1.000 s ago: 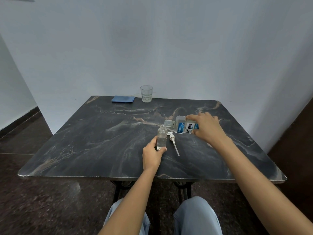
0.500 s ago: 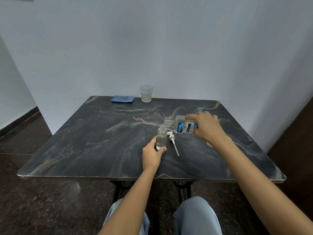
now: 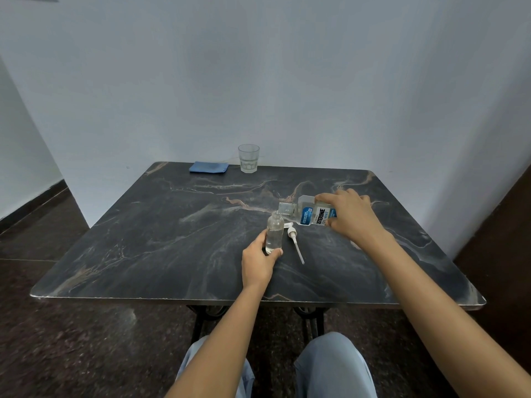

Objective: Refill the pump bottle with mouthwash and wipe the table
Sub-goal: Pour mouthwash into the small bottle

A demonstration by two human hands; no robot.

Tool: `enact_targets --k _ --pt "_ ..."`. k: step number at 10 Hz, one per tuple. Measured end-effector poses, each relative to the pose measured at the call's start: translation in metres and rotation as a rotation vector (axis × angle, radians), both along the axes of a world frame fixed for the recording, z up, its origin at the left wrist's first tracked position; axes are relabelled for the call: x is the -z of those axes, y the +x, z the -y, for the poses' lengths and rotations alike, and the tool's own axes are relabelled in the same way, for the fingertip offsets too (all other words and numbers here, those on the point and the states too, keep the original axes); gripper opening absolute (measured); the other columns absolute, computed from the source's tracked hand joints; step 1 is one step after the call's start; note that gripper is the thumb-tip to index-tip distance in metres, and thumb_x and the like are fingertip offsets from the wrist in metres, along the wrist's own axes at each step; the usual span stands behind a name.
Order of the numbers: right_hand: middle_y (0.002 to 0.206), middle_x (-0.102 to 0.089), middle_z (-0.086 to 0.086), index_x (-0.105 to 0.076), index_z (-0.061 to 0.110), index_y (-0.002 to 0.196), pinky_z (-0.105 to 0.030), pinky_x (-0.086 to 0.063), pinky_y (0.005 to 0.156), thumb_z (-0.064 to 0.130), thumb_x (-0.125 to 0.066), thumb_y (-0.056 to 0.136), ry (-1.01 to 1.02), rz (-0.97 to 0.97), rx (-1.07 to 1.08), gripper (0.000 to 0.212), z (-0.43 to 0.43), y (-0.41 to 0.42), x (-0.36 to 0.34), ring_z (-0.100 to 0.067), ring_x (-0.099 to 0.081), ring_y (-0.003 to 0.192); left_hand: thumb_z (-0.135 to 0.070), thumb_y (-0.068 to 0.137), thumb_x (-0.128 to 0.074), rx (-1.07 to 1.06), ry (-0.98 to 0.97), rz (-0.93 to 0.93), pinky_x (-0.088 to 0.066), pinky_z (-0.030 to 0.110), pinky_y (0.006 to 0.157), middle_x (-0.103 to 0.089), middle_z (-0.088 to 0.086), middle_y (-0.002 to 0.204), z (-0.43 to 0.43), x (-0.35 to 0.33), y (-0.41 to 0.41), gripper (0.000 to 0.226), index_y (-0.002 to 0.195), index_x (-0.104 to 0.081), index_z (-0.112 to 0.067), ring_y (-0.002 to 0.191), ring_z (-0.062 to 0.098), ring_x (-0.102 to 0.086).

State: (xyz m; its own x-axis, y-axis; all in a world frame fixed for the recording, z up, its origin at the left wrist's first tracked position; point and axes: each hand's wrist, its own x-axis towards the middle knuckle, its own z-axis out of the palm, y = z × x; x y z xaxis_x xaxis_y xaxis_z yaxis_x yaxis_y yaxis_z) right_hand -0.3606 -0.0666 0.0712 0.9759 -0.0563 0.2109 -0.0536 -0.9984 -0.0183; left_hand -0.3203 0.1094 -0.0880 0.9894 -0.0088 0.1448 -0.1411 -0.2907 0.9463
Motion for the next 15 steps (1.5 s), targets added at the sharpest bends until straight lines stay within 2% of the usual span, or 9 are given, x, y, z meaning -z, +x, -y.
enact_targets --k 2,7,15 --pt "0.127 -0.055 -0.006 -0.043 0.036 0.138 -0.051 -0.032 0.103 0.023 -0.062 0.089 -0.014 0.0 -0.003 0.054 -0.0004 -0.0004 -0.0006 -0.027 -0.041 0.126 -0.016 0.079 -0.075 0.004 0.007 0.016 -0.05 0.026 0.094 -0.07 -0.016 0.106 0.0001 0.0014 0.0009 0.052 0.127 -0.06 -0.03 0.099 0.0 -0.062" --pt "0.123 -0.055 -0.004 -0.043 0.037 0.137 -0.049 -0.033 0.101 0.023 -0.062 0.089 -0.01 0.002 -0.003 0.053 -0.0002 0.0005 -0.0012 -0.026 -0.042 0.123 -0.018 0.079 -0.075 -0.001 0.022 0.009 -0.048 0.029 0.097 -0.069 -0.015 0.11 -0.0003 0.0021 0.0013 0.055 0.13 -0.058 -0.03 0.103 0.002 -0.061" --pt "0.124 -0.055 -0.004 -0.042 0.036 0.138 -0.048 -0.033 0.101 0.022 -0.061 0.089 -0.031 0.002 -0.008 0.054 0.0001 0.0021 -0.0025 -0.025 -0.042 0.124 -0.015 0.079 -0.075 0.009 -0.001 0.014 -0.051 0.027 0.093 -0.069 -0.017 0.105 -0.0006 0.0011 0.0002 0.053 0.128 -0.06 -0.031 0.098 0.0 -0.062"
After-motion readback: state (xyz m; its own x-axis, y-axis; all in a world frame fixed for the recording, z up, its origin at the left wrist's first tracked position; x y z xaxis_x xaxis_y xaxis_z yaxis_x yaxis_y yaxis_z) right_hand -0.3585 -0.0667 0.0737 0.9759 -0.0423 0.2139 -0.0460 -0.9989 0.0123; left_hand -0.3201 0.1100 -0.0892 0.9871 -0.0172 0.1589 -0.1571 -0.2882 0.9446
